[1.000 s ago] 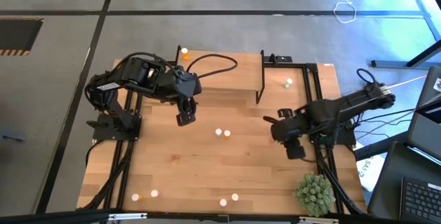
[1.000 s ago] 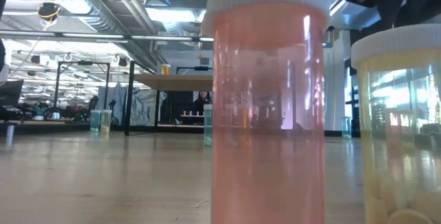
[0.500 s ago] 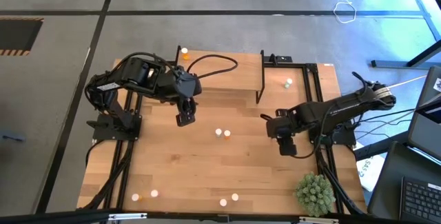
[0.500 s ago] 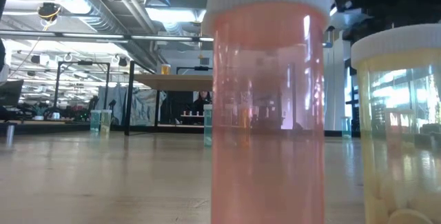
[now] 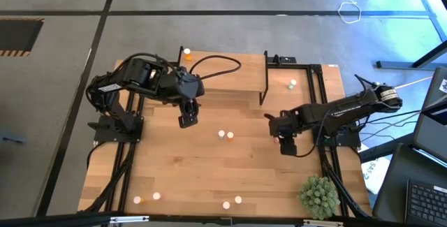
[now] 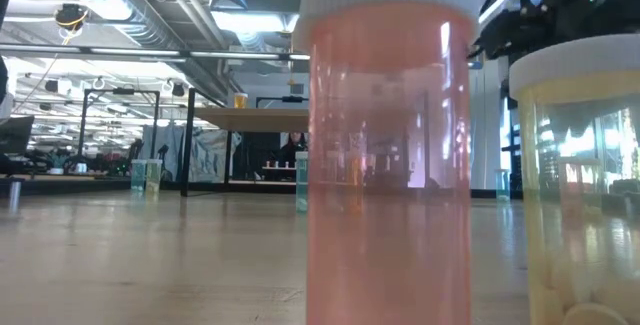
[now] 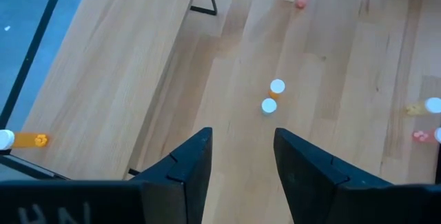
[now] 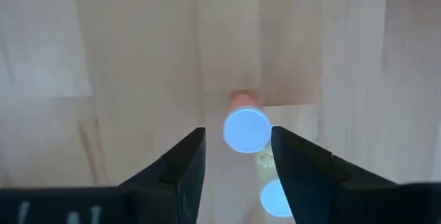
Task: Pick and place medicine bottles onto shelf by color
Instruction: Put the top right pink pill bottle on the shelf
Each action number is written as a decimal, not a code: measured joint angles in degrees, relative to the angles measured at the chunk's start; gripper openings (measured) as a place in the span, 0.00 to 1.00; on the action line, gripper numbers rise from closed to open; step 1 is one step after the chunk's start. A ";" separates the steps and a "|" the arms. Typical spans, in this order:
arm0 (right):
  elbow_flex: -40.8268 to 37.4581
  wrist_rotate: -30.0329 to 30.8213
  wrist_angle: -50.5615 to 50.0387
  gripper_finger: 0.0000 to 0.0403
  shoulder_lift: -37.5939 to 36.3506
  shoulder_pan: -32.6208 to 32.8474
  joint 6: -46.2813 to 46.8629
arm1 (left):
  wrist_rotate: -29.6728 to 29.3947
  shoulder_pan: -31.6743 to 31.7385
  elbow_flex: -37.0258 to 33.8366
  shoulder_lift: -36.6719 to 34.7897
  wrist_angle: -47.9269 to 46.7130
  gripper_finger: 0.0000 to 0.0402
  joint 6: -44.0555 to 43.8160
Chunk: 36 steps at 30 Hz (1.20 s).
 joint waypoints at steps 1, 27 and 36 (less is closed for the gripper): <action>-0.22 0.04 -0.08 0.42 0.00 -0.28 -0.12 | 0.00 0.02 0.00 0.00 0.00 0.37 -0.02; -0.58 -4.46 0.68 0.42 0.29 -4.03 -1.38 | 0.00 0.03 0.00 0.00 0.00 0.37 -0.39; -0.58 -4.40 0.86 0.42 3.63 -4.01 0.29 | 0.00 0.04 0.00 0.02 0.00 0.37 -0.48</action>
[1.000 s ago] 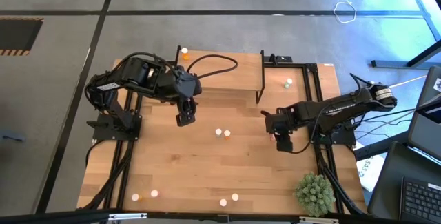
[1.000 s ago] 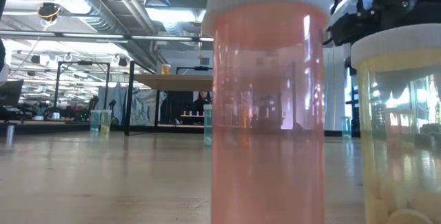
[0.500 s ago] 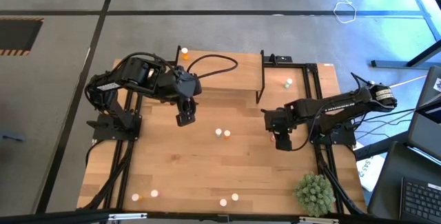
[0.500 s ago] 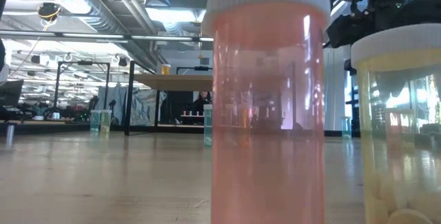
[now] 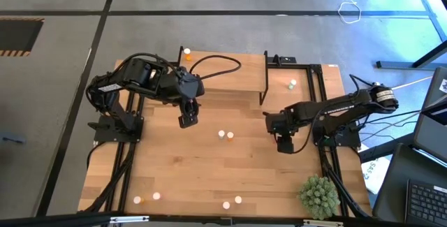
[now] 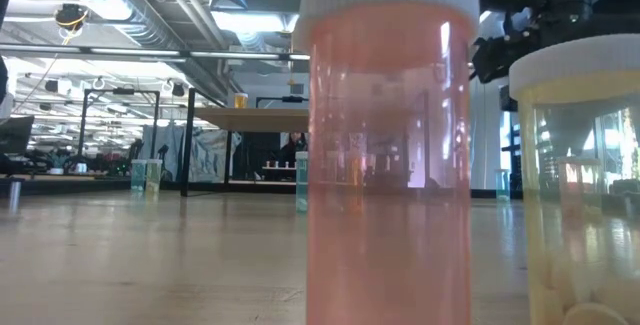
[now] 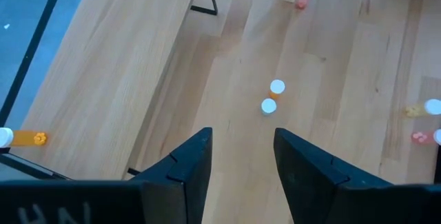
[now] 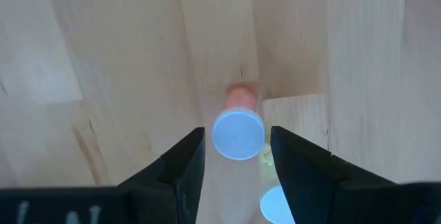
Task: Pick and place medicine bottles onto shelf by color
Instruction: Put the top right pink pill bottle on the shelf
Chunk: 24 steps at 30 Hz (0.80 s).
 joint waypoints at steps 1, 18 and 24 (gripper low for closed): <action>0.00 0.02 0.04 0.42 0.19 0.00 -0.28 | 0.00 0.00 0.00 0.00 0.00 0.37 0.00; 0.02 0.05 2.45 0.36 3.08 0.00 -0.70 | 0.00 0.00 0.00 0.00 0.00 0.37 -0.07; 0.04 -0.17 2.42 0.27 3.01 0.00 -0.63 | 0.00 0.00 0.00 0.00 0.00 0.37 -0.07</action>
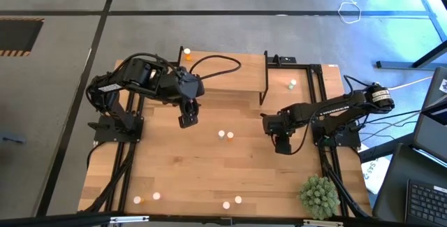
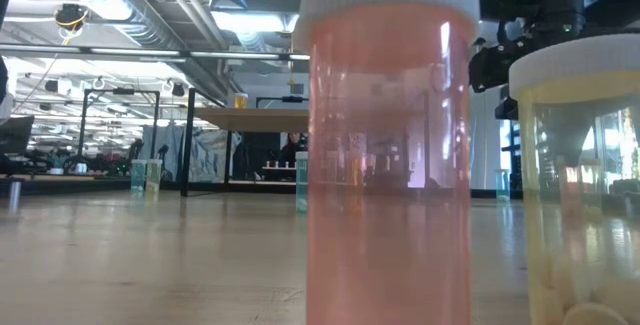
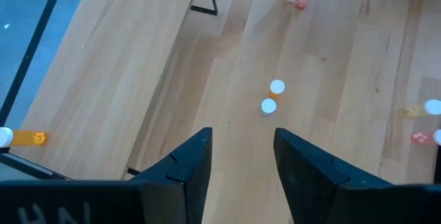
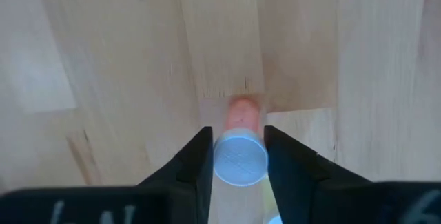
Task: Pick and place medicine bottles onto shelf by color
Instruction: Put the top right pink pill bottle on the shelf
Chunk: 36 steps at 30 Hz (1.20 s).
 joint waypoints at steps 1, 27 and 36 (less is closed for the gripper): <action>0.00 0.00 0.02 0.27 0.00 0.00 -0.02 | 0.00 -0.01 0.00 0.00 0.00 0.37 -0.01; 3.75 0.26 -1.10 0.27 0.02 0.00 -1.42 | 0.02 -0.01 0.00 0.00 0.00 0.37 -1.14; 13.42 0.09 -7.71 0.27 0.03 -0.31 -1.36 | -0.19 -0.01 0.00 0.00 0.00 0.37 -1.14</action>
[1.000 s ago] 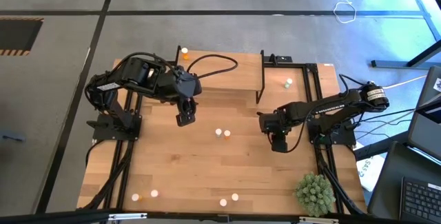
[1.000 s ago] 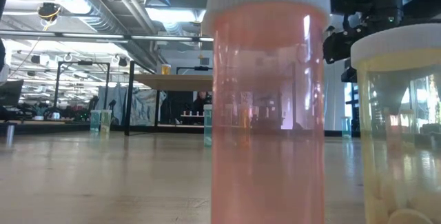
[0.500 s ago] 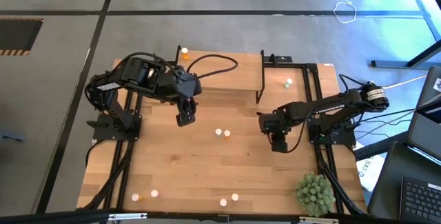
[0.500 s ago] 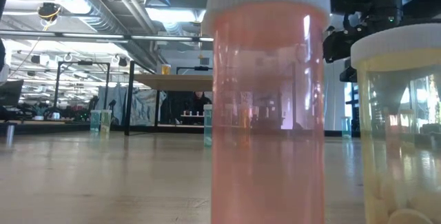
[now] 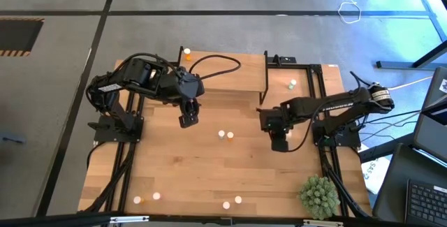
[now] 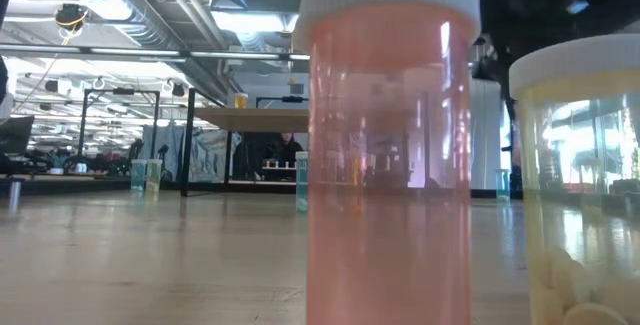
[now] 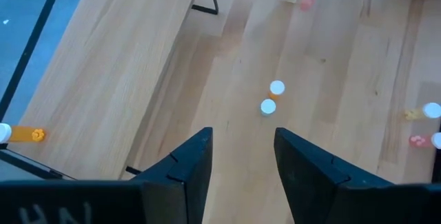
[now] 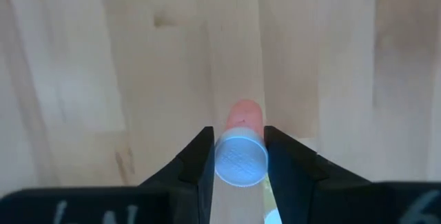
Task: Pick and place medicine bottles onto shelf by color
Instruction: Put the top right pink pill bottle on the shelf
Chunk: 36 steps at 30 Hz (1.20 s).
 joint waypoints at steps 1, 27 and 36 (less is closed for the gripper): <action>1.41 0.01 -0.80 0.27 -0.01 -0.22 0.03 | -0.24 0.01 0.00 0.00 0.00 0.37 0.00; 26.78 10.50 -3.79 0.28 -0.01 -8.81 -12.35 | -0.62 5.67 -10.02 0.04 23.08 0.37 9.05; 28.61 12.11 -3.80 0.28 -0.01 -8.81 -13.68 | -0.14 9.18 -17.33 0.04 32.10 0.37 18.26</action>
